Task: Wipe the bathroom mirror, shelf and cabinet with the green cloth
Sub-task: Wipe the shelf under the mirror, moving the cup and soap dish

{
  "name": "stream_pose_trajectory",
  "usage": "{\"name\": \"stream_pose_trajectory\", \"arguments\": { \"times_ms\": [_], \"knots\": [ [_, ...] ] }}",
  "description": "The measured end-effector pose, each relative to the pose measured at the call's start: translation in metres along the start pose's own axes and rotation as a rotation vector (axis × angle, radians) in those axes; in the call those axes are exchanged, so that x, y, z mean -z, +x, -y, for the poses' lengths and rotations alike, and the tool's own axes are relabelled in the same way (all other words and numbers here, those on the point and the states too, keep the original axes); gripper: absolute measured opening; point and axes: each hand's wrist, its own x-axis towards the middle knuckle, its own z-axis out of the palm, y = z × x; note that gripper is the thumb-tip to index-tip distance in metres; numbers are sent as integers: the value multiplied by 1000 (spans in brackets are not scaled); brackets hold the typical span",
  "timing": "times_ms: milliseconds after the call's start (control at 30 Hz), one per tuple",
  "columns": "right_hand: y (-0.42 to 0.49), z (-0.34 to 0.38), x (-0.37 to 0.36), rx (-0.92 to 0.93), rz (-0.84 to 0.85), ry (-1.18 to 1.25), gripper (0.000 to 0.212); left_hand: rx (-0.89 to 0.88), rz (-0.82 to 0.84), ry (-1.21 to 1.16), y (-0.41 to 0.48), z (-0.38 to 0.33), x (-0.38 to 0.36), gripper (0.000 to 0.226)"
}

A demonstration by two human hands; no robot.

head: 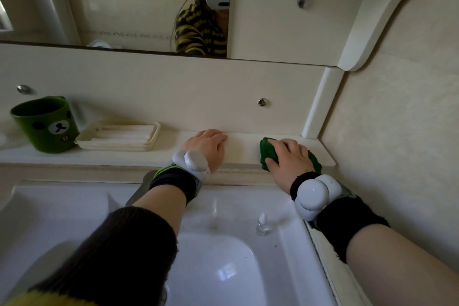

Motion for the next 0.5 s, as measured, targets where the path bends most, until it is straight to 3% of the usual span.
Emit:
{"name": "stream_pose_trajectory", "arguments": {
  "times_ms": [500],
  "knots": [
    [-5,34,-10,48,-3,26,44,-20,155,53,-9,3,-1,48]
  ]
}}
